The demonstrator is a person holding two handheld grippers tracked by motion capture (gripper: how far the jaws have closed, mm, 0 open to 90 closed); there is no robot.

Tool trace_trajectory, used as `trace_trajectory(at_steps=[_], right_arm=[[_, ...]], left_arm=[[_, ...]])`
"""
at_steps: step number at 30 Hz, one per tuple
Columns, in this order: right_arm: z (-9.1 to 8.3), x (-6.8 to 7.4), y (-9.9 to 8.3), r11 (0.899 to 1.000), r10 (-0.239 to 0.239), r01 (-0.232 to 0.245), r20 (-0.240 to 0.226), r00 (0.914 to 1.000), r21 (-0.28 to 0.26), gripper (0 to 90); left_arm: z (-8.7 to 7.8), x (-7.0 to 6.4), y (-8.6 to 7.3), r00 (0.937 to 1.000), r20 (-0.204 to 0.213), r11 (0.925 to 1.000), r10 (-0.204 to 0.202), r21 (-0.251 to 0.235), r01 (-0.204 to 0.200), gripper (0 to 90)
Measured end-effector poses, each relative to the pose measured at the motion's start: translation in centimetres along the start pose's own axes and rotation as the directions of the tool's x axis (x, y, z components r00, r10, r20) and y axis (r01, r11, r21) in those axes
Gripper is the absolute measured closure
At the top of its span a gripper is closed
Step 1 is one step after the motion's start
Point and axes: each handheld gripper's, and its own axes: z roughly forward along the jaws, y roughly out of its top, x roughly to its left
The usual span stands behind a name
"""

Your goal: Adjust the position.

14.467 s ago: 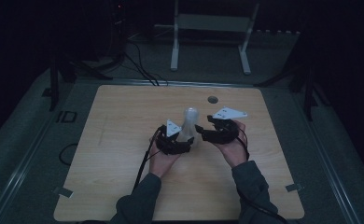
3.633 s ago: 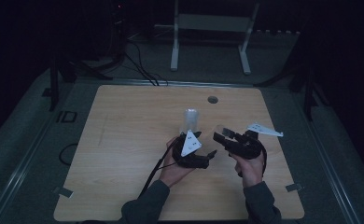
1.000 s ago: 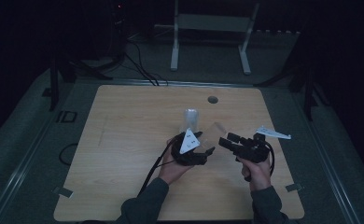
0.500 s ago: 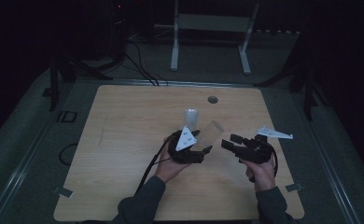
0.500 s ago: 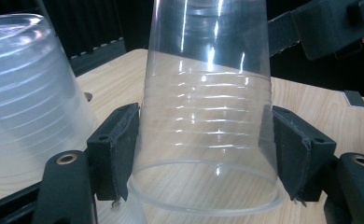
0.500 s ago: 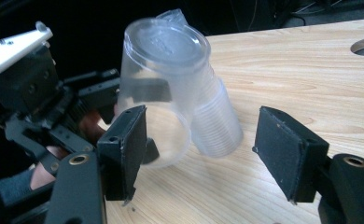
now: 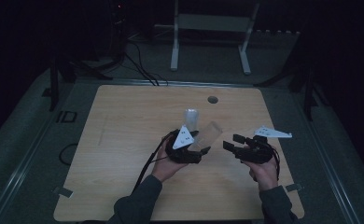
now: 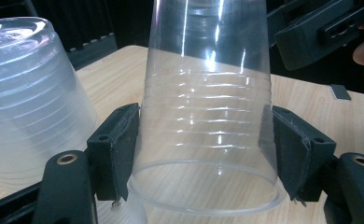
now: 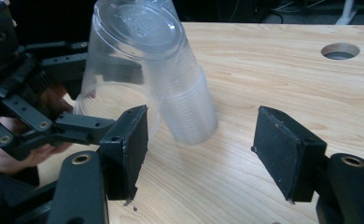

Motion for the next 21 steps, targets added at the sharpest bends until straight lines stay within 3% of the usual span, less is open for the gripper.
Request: trace_trajectory(at_steps=[9, 21], right_arm=[[-0.3, 0.2, 0.5, 0.996, -0.072, 0.071, 0.036, 0.9967, 0.050, 35.2], [-0.5, 1.4, 1.6, 0.972, -0.204, 0.191, 0.089, 0.9749, 0.138, 35.2]], left_arm=[[-0.4, 0.2, 0.3, 0.9996, 0.022, 0.9997, 0.017, 0.018, -0.018, 30.2], [-0.3, 0.4, 0.5, 0.9949, 0.095, 0.9959, 0.034, 0.080, -0.042, 30.2]])
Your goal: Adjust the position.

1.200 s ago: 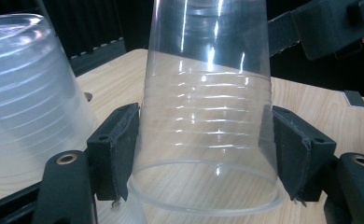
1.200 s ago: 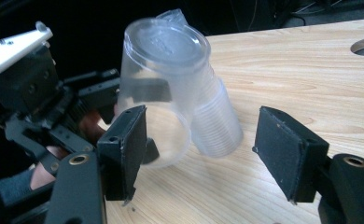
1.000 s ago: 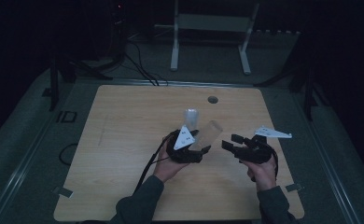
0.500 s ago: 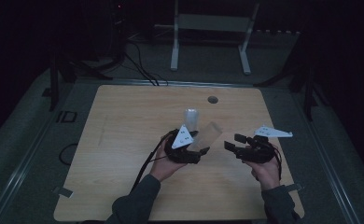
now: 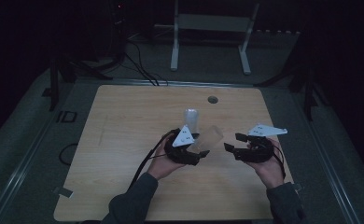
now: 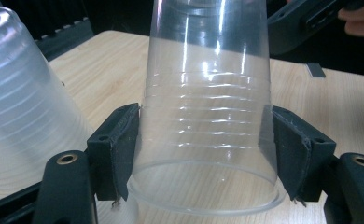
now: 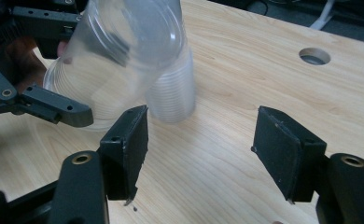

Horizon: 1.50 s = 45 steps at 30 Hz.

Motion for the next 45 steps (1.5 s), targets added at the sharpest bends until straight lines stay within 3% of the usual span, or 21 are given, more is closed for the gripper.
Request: trace_trajectory(at_steps=[3, 13, 22, 27, 45], right_arm=[[-0.1, 0.5, 0.4, 0.998, -0.055, 0.055, 0.019, 0.9983, 0.029, 35.1], [-0.1, 0.5, 0.8, 0.986, -0.137, 0.134, 0.029, 0.9901, 0.096, 35.2], [0.0, 0.2, 1.2, 0.968, -0.196, 0.190, 0.016, 0.9806, 0.164, 35.1], [0.0, 0.2, 1.9, 0.947, -0.248, 0.244, -0.005, 0.9686, 0.209, 35.1], [0.1, 0.0, 2.6, 0.920, -0.297, 0.292, -0.022, 0.9547, 0.262, 35.2]], left_arm=[[0.1, 0.0, 0.0, 1.0000, 0.004, 0.9999, 0.003, 0.011, -0.003, 30.2], [-0.1, 0.3, 0.2, 0.9998, 0.011, 0.9992, 0.019, 0.035, -0.019, 30.2], [-0.3, 0.5, 0.5, 0.9990, 0.026, 0.9974, 0.036, 0.062, -0.037, 30.3], [-0.4, 0.6, 0.9, 0.9974, 0.041, 0.9946, 0.060, 0.082, -0.063, 30.3], [-0.9, 1.1, 2.3, 0.9906, 0.060, 0.9842, 0.123, 0.121, -0.129, 30.2]])
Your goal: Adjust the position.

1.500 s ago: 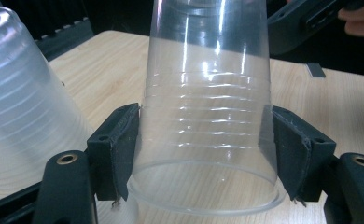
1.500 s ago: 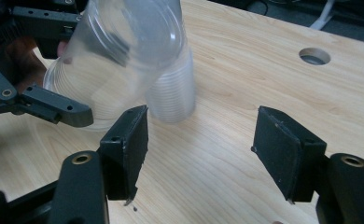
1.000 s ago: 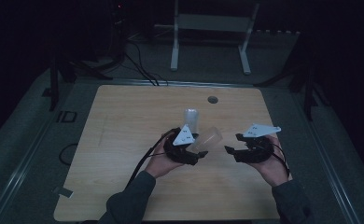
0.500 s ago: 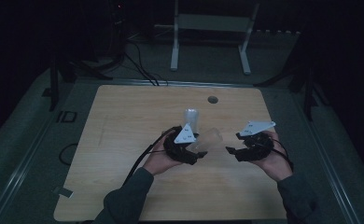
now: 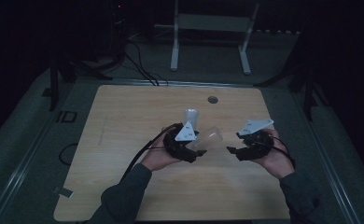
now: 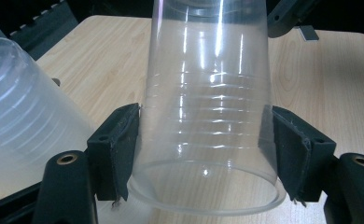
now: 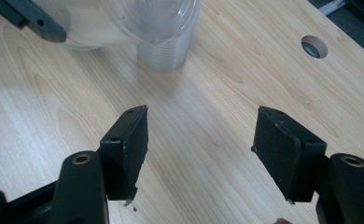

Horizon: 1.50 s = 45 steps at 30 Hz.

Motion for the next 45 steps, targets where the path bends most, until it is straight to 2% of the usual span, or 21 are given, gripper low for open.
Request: trace_trajectory(at_steps=[15, 24, 34, 41, 45], right_arm=[[-0.2, 0.0, 0.3, 0.999, -0.042, 0.042, -0.016, 0.9990, 0.033, 35.2], [-0.5, 0.2, 1.1, 0.993, -0.097, 0.099, -0.027, 0.9949, 0.059, 35.1], [-0.9, 0.5, 2.2, 0.977, -0.181, 0.185, -0.044, 0.9825, 0.110, 35.1], [-0.6, 0.7, 2.9, 0.963, -0.221, 0.228, -0.065, 0.9732, 0.147, 35.1], [-0.4, 0.7, 3.1, 0.954, -0.240, 0.250, -0.080, 0.9675, 0.162, 35.1]], left_arm=[[-0.5, 0.3, 1.2, 0.9984, 0.007, 0.9975, 0.057, 0.041, -0.057, 30.2], [-0.2, 0.1, 1.6, 0.9950, 0.006, 0.9925, 0.099, 0.071, -0.100, 30.2], [0.6, 0.1, 1.3, 0.9930, 0.016, 0.9865, 0.117, 0.114, -0.118, 30.3], [1.5, 0.0, 0.9, 0.9901, 0.031, 0.9774, 0.137, 0.158, -0.140, 30.4], [1.8, -0.1, 0.8, 0.9894, 0.038, 0.9748, 0.140, 0.170, -0.145, 30.4]])
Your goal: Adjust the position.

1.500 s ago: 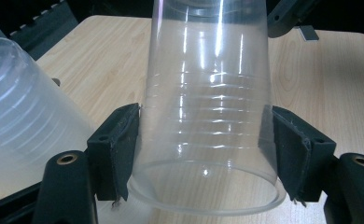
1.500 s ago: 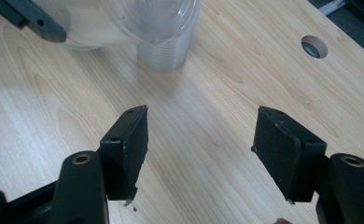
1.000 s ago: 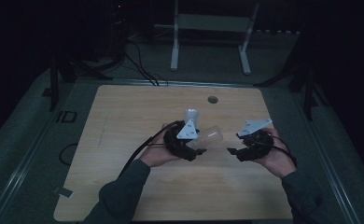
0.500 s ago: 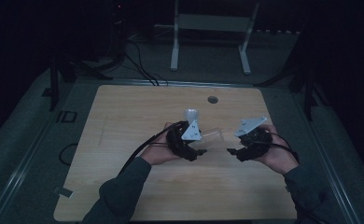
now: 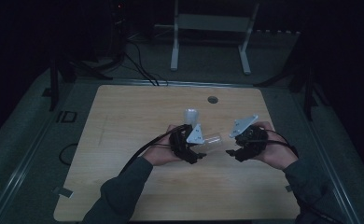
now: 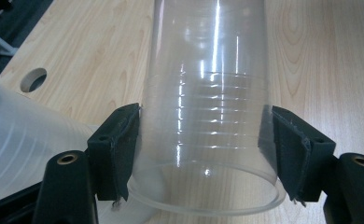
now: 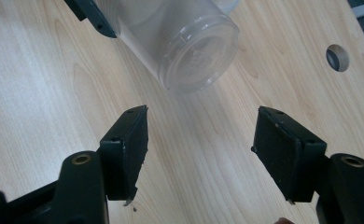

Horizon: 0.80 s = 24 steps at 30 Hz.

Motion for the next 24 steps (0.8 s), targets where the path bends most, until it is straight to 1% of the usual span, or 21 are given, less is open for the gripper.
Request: trace_trajectory(at_steps=[4, 7, 15, 19, 24], right_arm=[[0.2, 0.1, 0.2, 0.999, -0.024, 0.024, -0.008, 0.9997, 0.028, 35.1], [0.4, 0.2, 0.4, 0.998, -0.038, 0.039, -0.018, 0.9991, 0.047, 35.1], [0.9, 0.3, 0.9, 0.994, -0.064, 0.068, -0.047, 0.9968, 0.080, 35.1], [1.2, 0.4, 1.1, 0.991, -0.077, 0.082, -0.057, 0.9954, 0.103, 35.1], [1.4, 0.5, 1.3, 0.988, -0.093, 0.100, -0.069, 0.9933, 0.116, 34.9]], left_arm=[[0.3, -0.1, -0.1, 1.0000, 0.004, 0.9999, 0.006, 0.016, -0.006, 30.4], [0.5, -0.2, -0.1, 0.9998, 0.005, 0.9994, 0.018, 0.028, -0.018, 30.4], [0.9, -0.6, -0.1, 0.9992, 0.018, 0.9984, 0.035, 0.045, -0.036, 30.5], [1.1, -0.8, -0.1, 0.9987, 0.019, 0.9971, 0.047, 0.059, -0.048, 30.5], [1.2, -1.0, 0.0, 0.9981, 0.018, 0.9961, 0.059, 0.065, -0.060, 30.5]])
